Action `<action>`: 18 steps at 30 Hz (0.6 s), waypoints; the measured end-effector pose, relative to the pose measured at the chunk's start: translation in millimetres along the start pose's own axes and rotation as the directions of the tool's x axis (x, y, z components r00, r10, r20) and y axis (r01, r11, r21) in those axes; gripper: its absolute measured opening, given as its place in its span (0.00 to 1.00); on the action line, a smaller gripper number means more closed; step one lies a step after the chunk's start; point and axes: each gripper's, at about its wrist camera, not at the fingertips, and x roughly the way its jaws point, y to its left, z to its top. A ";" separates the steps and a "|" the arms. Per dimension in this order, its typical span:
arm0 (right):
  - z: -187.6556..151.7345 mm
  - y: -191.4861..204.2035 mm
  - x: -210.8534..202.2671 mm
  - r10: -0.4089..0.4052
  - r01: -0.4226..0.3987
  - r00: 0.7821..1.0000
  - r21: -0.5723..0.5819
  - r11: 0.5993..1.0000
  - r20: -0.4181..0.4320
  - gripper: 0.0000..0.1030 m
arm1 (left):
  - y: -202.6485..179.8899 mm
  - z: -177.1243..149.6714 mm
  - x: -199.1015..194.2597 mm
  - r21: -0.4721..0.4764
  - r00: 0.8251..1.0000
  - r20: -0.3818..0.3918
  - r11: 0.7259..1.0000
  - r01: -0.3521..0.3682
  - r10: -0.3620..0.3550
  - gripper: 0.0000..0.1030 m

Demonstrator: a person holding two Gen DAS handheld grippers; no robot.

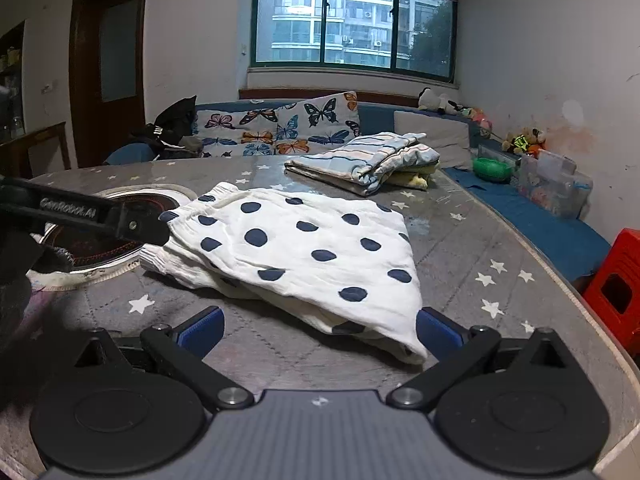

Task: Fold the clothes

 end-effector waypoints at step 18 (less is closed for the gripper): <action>-8.2 28.1 5.7 -0.040 0.044 0.995 0.035 0.998 -0.090 1.00 | 2.0 -26.7 -36.3 0.012 1.000 0.002 1.000 0.000 0.000 1.00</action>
